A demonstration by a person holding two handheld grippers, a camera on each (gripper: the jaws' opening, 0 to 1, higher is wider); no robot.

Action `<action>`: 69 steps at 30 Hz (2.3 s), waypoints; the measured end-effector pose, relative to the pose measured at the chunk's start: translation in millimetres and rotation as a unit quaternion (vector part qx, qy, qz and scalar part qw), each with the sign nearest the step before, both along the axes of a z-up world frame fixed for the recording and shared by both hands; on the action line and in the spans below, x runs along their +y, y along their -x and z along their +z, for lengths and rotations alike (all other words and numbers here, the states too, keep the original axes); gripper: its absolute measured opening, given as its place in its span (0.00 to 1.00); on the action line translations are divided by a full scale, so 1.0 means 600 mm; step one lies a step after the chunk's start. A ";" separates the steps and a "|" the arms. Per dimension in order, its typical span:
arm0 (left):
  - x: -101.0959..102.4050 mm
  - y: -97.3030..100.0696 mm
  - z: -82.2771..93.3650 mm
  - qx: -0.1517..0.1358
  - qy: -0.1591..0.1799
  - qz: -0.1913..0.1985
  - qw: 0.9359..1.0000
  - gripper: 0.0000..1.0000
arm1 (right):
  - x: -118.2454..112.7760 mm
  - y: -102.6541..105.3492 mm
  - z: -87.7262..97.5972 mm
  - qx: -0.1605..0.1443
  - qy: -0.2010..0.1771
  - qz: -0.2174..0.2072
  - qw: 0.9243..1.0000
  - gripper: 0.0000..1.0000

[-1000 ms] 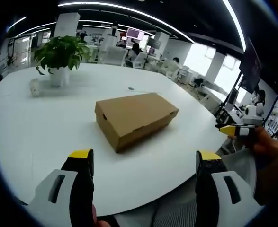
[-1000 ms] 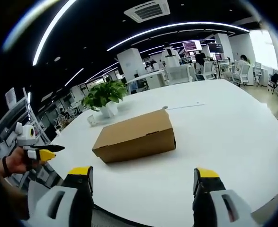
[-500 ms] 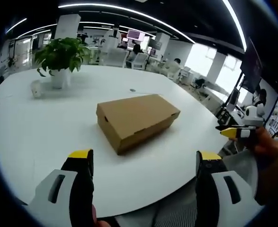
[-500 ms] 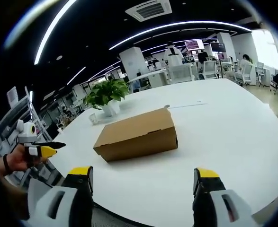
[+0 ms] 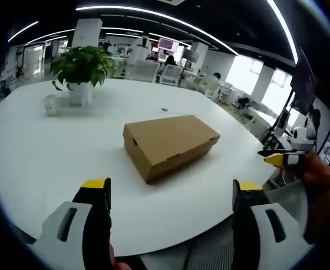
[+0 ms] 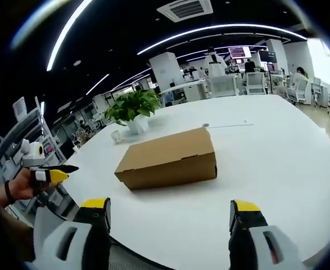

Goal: Operate the shoe box by opening the lid, removing the specified soft item, and placing it in the target area until the item is outside and the box remains undamaged.

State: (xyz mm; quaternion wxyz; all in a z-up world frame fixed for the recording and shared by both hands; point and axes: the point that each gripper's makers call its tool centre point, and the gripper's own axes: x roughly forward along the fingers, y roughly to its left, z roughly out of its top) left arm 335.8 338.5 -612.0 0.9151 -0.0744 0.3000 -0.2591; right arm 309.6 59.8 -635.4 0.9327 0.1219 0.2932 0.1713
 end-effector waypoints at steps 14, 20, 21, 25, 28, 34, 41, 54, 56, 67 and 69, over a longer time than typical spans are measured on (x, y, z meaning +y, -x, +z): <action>-0.002 0.001 -0.001 0.001 -0.001 0.011 1.000 0.88 | 0.000 -0.020 -0.001 0.001 0.002 0.020 1.000 0.86; -0.003 -0.018 -0.001 -0.003 0.003 0.013 1.000 0.87 | -0.002 -0.044 0.003 -0.004 0.007 0.026 1.000 0.86; -0.003 -0.020 -0.001 -0.003 0.003 0.012 1.000 0.87 | -0.002 -0.048 0.004 -0.005 0.006 0.026 1.000 0.85; -0.002 -0.030 -0.004 -0.003 0.003 0.013 1.000 0.87 | -0.004 -0.065 0.003 -0.007 0.009 0.030 0.999 0.85; -0.001 -0.037 -0.005 -0.001 0.010 0.021 1.000 0.87 | -0.005 -0.077 -0.002 -0.005 0.018 0.043 0.999 0.85; -0.008 -0.045 -0.016 0.005 0.012 0.022 1.000 0.86 | -0.011 -0.102 -0.005 -0.005 0.026 0.057 0.998 0.85; -0.026 -0.064 -0.023 0.010 0.024 0.018 1.000 0.85 | -0.012 -0.138 -0.009 -0.001 0.036 0.071 0.997 0.85; -0.047 -0.128 -0.043 0.016 0.013 0.002 1.000 0.83 | -0.003 -0.202 -0.035 0.019 0.044 0.095 0.994 0.83; -0.047 -0.135 -0.048 0.018 0.011 0.002 1.000 0.82 | -0.001 -0.212 -0.041 0.024 0.045 0.099 0.994 0.83; -0.056 -0.179 -0.080 0.038 0.006 0.005 0.999 0.82 | 0.004 -0.277 -0.070 0.050 0.024 0.088 0.995 0.80; -0.058 -0.187 -0.089 0.047 0.009 0.009 0.999 0.82 | 0.006 -0.285 -0.078 0.056 0.021 0.088 0.994 0.80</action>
